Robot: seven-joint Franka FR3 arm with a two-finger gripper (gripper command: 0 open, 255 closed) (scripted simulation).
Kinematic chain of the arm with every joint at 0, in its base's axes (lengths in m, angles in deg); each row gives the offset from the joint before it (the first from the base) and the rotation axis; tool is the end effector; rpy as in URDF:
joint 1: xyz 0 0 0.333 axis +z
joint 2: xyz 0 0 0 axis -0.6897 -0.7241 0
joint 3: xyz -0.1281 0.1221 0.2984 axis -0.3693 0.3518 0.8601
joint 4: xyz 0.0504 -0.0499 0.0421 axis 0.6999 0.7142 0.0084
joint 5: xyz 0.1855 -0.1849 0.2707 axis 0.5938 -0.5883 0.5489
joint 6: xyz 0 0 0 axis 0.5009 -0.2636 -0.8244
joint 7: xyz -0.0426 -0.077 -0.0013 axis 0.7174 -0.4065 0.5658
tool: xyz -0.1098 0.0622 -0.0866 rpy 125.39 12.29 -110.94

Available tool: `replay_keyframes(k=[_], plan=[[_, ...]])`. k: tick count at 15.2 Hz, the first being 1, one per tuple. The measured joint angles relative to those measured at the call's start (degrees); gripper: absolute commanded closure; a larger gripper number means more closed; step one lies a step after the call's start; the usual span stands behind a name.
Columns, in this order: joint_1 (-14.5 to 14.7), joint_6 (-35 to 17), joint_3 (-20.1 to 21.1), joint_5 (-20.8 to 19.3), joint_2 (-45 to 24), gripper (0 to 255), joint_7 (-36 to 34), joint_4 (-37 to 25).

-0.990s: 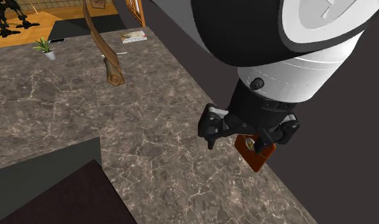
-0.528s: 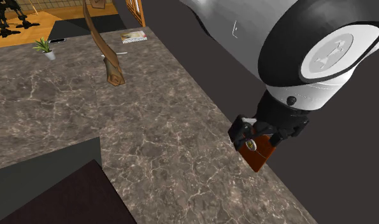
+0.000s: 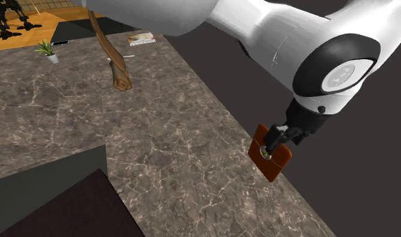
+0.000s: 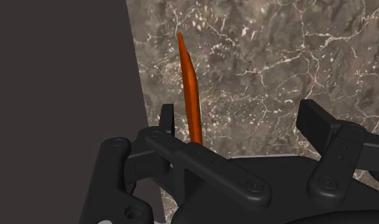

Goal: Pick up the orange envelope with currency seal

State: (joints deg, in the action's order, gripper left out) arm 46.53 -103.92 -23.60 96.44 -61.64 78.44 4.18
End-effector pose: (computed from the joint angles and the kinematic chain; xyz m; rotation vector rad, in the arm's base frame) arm 0.6507 -0.1913 0.3239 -2.5869 -1.6895 0.0157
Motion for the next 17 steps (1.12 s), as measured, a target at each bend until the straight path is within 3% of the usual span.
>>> replay_keyframes(k=[3, 10, 11, 17], plan=[[-1.4, 0.7, 1.4, 0.7, -4.9, 0, 2.6, -5.7], [-2.0, -2.7, 2.4, 1.8, -8.1, 0, 3.6, -5.4], [-1.9, -2.9, 2.4, 1.8, -8.2, 255, 3.7, -5.3], [-1.9, -3.1, 2.4, 1.8, -8.2, 255, 3.7, -5.1]])
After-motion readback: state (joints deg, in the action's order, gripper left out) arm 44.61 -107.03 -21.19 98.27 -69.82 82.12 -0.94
